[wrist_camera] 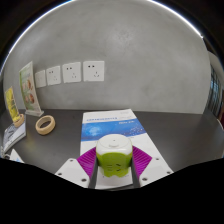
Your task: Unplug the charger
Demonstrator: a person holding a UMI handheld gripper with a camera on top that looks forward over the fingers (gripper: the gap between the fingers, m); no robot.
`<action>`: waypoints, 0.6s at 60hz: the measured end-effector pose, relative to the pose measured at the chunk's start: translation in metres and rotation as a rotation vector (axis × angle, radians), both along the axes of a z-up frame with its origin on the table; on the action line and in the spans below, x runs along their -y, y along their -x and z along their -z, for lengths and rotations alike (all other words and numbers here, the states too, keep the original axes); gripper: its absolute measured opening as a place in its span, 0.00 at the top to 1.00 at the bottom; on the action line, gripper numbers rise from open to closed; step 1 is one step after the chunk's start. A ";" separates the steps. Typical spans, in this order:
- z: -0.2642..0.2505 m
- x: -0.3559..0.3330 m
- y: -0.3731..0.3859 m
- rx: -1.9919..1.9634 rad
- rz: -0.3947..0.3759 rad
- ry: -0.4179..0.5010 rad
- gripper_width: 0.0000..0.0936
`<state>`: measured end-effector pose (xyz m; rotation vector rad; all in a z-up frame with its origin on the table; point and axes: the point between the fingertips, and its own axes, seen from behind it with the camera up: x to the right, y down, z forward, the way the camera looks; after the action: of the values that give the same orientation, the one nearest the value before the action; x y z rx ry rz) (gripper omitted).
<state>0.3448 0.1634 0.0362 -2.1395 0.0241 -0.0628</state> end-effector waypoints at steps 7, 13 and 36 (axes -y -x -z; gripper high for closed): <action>-0.002 -0.002 0.004 -0.027 0.012 -0.015 0.21; -0.010 0.006 0.008 -0.036 0.018 -0.041 0.09; -0.084 0.173 0.077 -0.003 0.070 -0.138 0.12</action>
<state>0.2680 -0.0098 0.1206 -2.0009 0.1022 -0.0959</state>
